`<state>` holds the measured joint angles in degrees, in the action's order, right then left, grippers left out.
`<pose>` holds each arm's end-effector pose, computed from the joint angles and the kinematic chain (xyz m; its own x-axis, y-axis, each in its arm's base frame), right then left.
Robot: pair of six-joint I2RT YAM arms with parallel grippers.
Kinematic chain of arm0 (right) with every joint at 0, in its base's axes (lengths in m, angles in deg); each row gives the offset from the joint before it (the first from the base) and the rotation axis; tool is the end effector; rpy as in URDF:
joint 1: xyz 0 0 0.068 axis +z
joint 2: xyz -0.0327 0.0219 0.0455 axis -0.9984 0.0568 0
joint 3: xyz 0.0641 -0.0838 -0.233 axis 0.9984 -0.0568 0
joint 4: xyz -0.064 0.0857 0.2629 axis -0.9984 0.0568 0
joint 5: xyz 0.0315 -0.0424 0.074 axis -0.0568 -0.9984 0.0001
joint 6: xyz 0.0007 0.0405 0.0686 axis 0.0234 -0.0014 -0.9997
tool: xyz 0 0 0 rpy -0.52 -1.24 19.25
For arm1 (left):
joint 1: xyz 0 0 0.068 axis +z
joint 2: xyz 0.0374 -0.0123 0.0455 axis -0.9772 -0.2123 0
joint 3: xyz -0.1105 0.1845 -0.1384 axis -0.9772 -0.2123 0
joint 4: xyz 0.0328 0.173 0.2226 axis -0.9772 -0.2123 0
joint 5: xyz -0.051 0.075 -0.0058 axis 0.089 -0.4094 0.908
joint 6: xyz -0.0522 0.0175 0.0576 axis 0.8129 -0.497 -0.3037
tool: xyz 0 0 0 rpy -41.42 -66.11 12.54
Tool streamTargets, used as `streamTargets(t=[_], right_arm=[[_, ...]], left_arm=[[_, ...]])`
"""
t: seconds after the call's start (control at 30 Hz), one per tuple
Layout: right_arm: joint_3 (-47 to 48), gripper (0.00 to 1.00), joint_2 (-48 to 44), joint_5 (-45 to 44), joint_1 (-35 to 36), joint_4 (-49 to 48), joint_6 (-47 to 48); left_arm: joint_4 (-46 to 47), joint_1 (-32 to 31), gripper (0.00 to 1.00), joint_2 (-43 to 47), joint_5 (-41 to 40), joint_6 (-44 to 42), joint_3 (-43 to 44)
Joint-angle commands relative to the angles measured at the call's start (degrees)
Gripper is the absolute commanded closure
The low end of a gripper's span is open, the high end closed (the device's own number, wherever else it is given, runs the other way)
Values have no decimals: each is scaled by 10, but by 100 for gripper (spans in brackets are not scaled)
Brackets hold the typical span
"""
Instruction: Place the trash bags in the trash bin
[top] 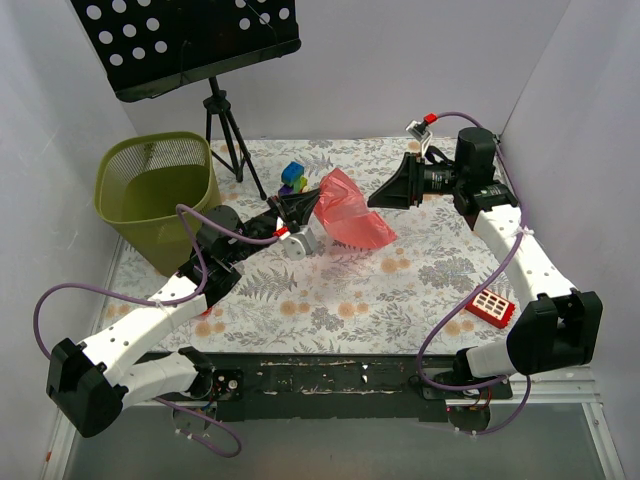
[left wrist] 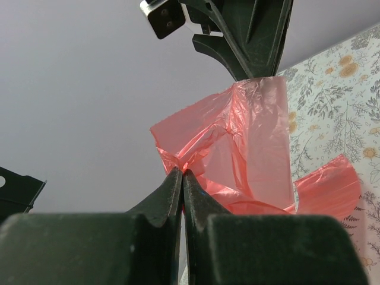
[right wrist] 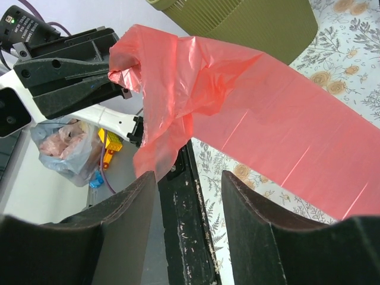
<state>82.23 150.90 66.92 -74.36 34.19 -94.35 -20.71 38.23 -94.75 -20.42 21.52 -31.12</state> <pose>0.3265 0.1370 0.3533 -0.6294 0.0331 -0.7764 -0.7618 0.1710 0.6249 0.2218 -0.2179 0.3496 0.3040 0.0062 -0.9527 0.8388 0.4723 0.2707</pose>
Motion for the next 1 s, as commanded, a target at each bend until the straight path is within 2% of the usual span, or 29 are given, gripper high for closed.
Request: streamTargets(t=[0.0, 0.63, 0.97], right_arm=[[1, 43, -17, 23, 5, -26, 3], [3, 41, -32, 54, -4, -35, 9], [-4, 43, -31, 28, -3, -7, 36]], left_arm=[[9, -2, 100, 5, 1, -3, -4], [8, -2, 100, 7, 1, 0, -3], [11, -1, 100, 2, -1, 5, 2]])
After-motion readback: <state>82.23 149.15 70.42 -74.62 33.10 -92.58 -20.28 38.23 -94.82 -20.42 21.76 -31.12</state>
